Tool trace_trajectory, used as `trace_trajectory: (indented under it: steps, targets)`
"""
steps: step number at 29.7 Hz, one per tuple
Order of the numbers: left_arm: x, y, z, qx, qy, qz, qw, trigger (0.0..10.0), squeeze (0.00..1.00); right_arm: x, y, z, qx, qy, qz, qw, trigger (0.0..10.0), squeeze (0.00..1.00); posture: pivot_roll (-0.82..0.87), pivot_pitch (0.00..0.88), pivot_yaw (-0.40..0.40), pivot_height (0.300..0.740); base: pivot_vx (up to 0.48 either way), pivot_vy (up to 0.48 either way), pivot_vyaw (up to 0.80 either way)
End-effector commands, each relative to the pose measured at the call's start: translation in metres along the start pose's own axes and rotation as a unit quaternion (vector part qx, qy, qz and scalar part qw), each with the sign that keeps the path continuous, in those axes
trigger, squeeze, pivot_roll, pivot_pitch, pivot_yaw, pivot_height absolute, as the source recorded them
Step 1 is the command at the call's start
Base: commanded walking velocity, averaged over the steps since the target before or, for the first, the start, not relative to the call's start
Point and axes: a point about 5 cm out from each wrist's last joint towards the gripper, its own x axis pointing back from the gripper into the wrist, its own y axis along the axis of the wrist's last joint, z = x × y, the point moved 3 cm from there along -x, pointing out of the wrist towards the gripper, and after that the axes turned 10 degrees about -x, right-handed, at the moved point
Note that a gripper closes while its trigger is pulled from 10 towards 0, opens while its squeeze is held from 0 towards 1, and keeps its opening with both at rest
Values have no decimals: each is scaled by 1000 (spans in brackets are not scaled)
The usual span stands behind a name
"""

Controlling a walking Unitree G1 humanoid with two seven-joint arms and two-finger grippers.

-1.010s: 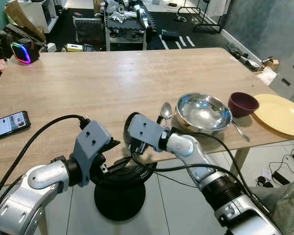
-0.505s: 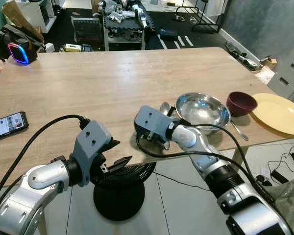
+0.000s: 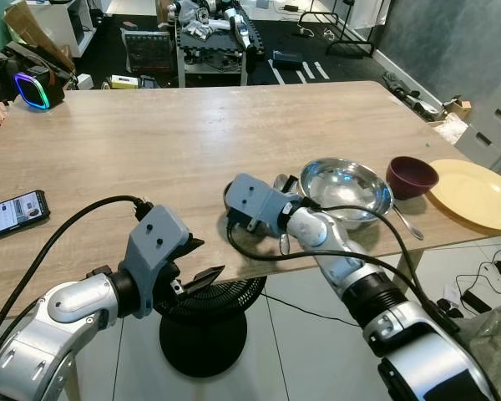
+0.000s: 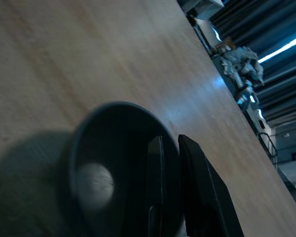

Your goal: Setting the table

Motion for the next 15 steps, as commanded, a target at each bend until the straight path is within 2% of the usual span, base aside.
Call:
trace_trajectory:
  steps: [1, 2, 3, 4, 5, 6, 7, 8, 10, 11, 13, 15]
  targets:
    - [-2, -4, -5, 10, -9, 3, 1000, 10000, 0, 2, 2, -15, -9, -35, -13, 999, 10000, 0, 129, 69, -3, 740, 0, 0, 0]
    - [-2, -4, -5, 10, -9, 3, 1000, 10000, 0, 2, 2, -15, -9, -35, -13, 999, 10000, 0, 129, 69, -3, 740, 0, 0, 0]
    - [-3, -3, -4, 9, -6, 2, 1000, 10000, 0, 2, 5, -21, -47, -53, -26, 997, 10000, 0, 129, 67, -3, 740, 0, 0, 0]
    - [-3, -3, -3, 8, 1, 0, 1000, 10000, 0, 5, 8, -32, -107, -84, -45, 990, 10000, 0, 130, 66, -4, 740, 0, 0, 0]
    - [-3, -3, -3, 8, 1, 0, 1000, 10000, 0, 5, 8, -32, -107, -84, -45, 990, 10000, 0, 130, 66, -4, 740, 0, 0, 0]
    - [-3, -3, -1, 8, 7, 0, 1000, 10000, 0, 8, 9, -40, -158, -106, -60, 980, 10000, 0, 131, 66, -3, 740, 0, 0, 0]
    - [-4, -3, 2, 4, 22, -2, 1000, 10000, 0, 16, 8, -56, -240, -153, -88, 955, 10000, 0, 130, 66, -1, 740, 0, 0, 0]
    - [-4, -3, 2, 4, 22, -2, 1000, 10000, 0, 16, 8, -56, -240, -153, -88, 955, 10000, 0, 130, 66, -1, 740, 0, 0, 0]
    - [-5, -2, 9, 3, 43, -4, 999, 10000, 0, 28, 5, -70, -313, -195, -121, 922, 10000, 0, 128, 66, 2, 740, 0, 0, 0]
    - [-5, -2, 9, 3, 43, -4, 999, 10000, 0, 28, 5, -70, -313, -195, -121, 922, 10000, 0, 128, 66, 2, 740, 0, 0, 0]
    - [-5, -1, 14, 1, 56, -7, 998, 10000, 0, 40, 2, -80, -363, -225, -146, 892, 10000, 0, 125, 65, 7, 740, 0, 0, 0]
    - [-5, 0, 17, 1, 61, -8, 998, 10000, 0, 46, -1, -84, -362, -240, -152, 888, 10000, 0, 121, 64, 9, 740, 0, 0, 0]
